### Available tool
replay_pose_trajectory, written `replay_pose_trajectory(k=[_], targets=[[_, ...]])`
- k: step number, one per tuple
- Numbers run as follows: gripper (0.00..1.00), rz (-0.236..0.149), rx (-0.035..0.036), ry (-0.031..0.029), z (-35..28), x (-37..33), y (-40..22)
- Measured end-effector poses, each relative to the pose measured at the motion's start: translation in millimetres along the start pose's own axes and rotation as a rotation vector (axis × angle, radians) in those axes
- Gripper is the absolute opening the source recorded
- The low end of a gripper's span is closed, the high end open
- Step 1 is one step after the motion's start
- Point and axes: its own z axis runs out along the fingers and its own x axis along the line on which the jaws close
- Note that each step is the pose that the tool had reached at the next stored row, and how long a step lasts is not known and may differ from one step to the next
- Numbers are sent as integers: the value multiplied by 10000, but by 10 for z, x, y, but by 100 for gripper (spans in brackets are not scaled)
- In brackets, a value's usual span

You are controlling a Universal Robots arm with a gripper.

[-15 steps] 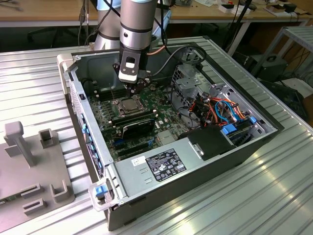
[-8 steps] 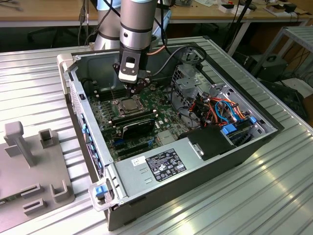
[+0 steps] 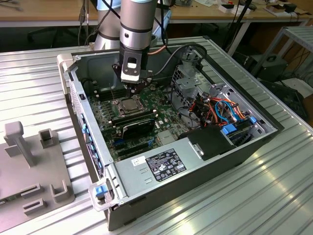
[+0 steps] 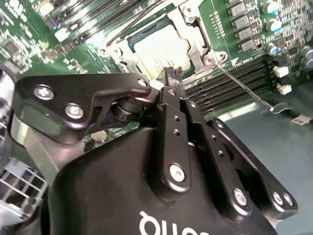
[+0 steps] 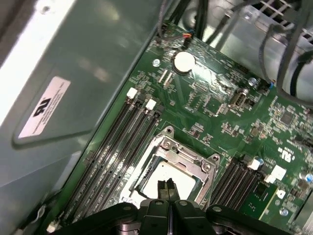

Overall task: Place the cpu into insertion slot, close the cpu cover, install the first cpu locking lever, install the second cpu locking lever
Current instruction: 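Install the first cpu locking lever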

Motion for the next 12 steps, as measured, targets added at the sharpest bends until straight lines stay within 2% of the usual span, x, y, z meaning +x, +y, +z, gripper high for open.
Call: replay_pose_trajectory(k=[3,4,12], targets=[[11,-685,-24,12,0,0,0],[11,-777,-31,19,0,0,0],[11,-815,-34,21,0,0,0]])
